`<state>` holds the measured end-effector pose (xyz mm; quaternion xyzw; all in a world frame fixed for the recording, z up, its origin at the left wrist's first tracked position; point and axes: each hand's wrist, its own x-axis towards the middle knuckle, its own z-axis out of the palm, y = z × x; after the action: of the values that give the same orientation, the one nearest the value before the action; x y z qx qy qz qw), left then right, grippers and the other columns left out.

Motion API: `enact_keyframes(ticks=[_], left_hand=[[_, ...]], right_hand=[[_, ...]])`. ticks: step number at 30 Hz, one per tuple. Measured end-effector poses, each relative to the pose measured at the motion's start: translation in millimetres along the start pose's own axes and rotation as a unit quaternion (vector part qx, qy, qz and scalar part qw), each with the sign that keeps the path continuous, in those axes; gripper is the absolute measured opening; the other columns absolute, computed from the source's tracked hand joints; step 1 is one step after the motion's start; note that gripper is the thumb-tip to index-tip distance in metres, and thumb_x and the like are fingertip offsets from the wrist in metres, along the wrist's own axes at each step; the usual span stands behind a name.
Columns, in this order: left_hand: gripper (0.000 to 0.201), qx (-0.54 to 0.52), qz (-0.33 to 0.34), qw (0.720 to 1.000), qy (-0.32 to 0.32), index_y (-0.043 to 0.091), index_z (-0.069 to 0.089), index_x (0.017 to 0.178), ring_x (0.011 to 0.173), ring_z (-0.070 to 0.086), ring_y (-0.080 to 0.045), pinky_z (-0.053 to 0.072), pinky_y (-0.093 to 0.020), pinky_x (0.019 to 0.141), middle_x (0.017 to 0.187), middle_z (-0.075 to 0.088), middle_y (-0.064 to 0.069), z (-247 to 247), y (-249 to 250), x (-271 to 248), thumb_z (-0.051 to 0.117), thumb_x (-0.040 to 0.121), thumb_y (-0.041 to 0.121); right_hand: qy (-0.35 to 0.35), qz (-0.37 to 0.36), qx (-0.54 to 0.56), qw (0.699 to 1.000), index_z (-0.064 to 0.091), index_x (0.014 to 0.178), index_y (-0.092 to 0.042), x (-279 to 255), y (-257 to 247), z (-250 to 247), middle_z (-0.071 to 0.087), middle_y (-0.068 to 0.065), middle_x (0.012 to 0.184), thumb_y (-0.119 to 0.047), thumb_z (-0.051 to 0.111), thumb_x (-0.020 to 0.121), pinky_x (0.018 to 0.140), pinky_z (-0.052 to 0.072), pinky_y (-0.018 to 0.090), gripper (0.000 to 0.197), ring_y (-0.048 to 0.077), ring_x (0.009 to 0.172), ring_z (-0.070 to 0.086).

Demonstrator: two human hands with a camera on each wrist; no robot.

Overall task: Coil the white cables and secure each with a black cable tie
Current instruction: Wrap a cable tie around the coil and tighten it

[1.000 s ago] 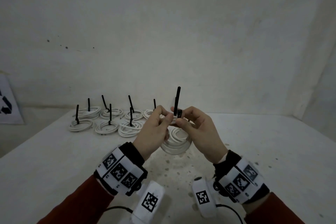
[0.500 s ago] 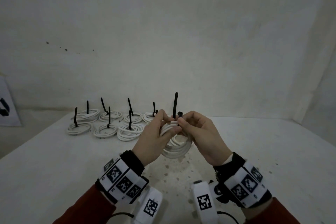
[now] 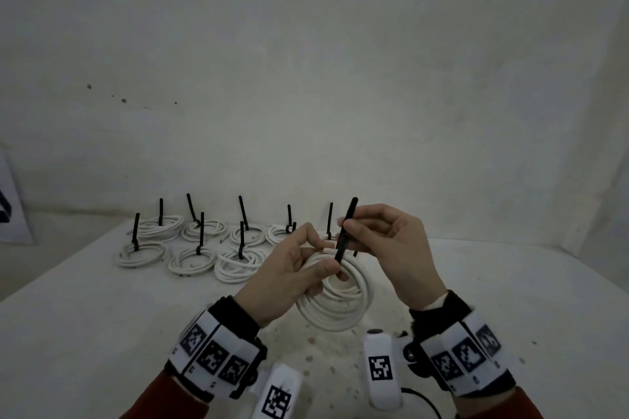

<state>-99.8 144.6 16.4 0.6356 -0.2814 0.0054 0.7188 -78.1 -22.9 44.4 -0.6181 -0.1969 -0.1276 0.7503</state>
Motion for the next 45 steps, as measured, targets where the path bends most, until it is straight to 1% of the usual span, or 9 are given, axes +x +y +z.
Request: enact_keyframes(ticks=[5,9,14,17,21,27,34,42,45], left_hand=[[0.057,-0.070,0.013,0.997,0.005,0.012,0.038,0.088,0.050,0.046,-0.013,0.040,-0.022,0.050,0.078,0.069,-0.015,-10,-7,4,0.081,0.066,0.041],[0.045,-0.083,0.018,0.996,0.025,0.021,0.048,0.082,0.055,0.041,-0.020,0.040,-0.025,0.050,0.082,0.066,-0.025,-15,-14,9,0.083,0.065,0.043],[0.035,-0.086,0.028,0.996,0.011,0.025,0.051,0.080,0.077,0.037,-0.038,0.040,-0.024,0.050,0.081,0.068,-0.012,-16,-16,12,0.081,0.070,0.039],[0.051,-0.078,0.019,0.997,0.001,0.015,0.042,0.086,0.060,0.043,-0.023,0.040,-0.023,0.050,0.078,0.069,-0.014,-15,-17,11,0.081,0.068,0.042],[0.059,-0.081,0.016,0.997,-0.003,0.010,0.037,0.088,0.045,0.038,-0.009,0.039,-0.022,0.049,0.073,0.068,-0.009,-13,-18,11,0.081,0.067,0.044],[0.055,-0.101,0.025,0.995,-0.001,0.012,0.039,0.086,0.046,0.042,-0.010,0.040,-0.022,0.050,0.077,0.069,-0.016,-14,-16,11,0.081,0.067,0.041],[0.055,-0.099,0.026,0.995,-0.008,0.011,0.038,0.086,0.044,0.040,-0.008,0.040,-0.021,0.050,0.076,0.069,-0.014,-13,-14,10,0.081,0.068,0.041],[0.056,-0.084,0.006,0.996,0.001,0.010,0.036,0.088,0.043,0.032,-0.009,0.037,-0.022,0.048,0.074,0.067,-0.018,-12,-12,9,0.080,0.069,0.038],[0.045,-0.077,-0.012,0.997,0.014,0.012,0.040,0.085,0.045,0.030,-0.011,0.035,-0.023,0.048,0.074,0.061,-0.024,-12,-11,9,0.079,0.073,0.032]], right_hand=[[0.000,-0.088,-0.132,0.987,0.070,0.078,-0.012,2,17,-1,0.074,0.000,0.075,0.007,0.072,0.078,0.063,0.055,0.020,0.019,0.015,0.068,0.072],[-0.014,-0.138,-0.224,0.965,0.074,0.079,-0.015,1,24,0,0.074,-0.008,0.076,0.000,0.073,0.080,0.066,0.054,0.016,0.014,0.005,0.069,0.070],[-0.001,-0.179,-0.244,0.953,0.074,0.082,-0.022,1,26,-1,0.074,-0.008,0.079,-0.004,0.073,0.081,0.068,0.056,0.022,0.019,0.006,0.071,0.070],[0.005,-0.186,-0.237,0.954,0.076,0.085,-0.018,1,26,-4,0.075,-0.006,0.080,-0.004,0.072,0.082,0.069,0.058,0.029,0.015,0.009,0.074,0.071],[0.009,-0.214,-0.247,0.945,0.076,0.084,-0.018,1,19,-5,0.074,-0.009,0.080,-0.002,0.072,0.081,0.070,0.058,0.026,0.017,0.005,0.073,0.071],[0.005,-0.206,-0.278,0.938,0.076,0.083,-0.016,1,20,-5,0.074,-0.008,0.078,-0.004,0.073,0.081,0.068,0.059,0.029,0.013,0.005,0.070,0.070],[0.005,-0.243,-0.297,0.924,0.077,0.086,-0.016,-1,16,-5,0.074,-0.007,0.079,-0.009,0.071,0.082,0.066,0.058,0.027,0.010,0.002,0.071,0.069],[-0.040,-0.216,-0.257,0.941,0.074,0.086,-0.014,-1,14,-6,0.073,-0.006,0.081,-0.008,0.064,0.082,0.066,0.057,0.025,0.012,0.007,0.073,0.070],[-0.073,-0.150,-0.188,0.968,0.071,0.087,-0.010,-2,9,-5,0.073,0.002,0.084,-0.022,0.063,0.083,0.069,0.059,0.040,0.015,0.021,0.078,0.071]])
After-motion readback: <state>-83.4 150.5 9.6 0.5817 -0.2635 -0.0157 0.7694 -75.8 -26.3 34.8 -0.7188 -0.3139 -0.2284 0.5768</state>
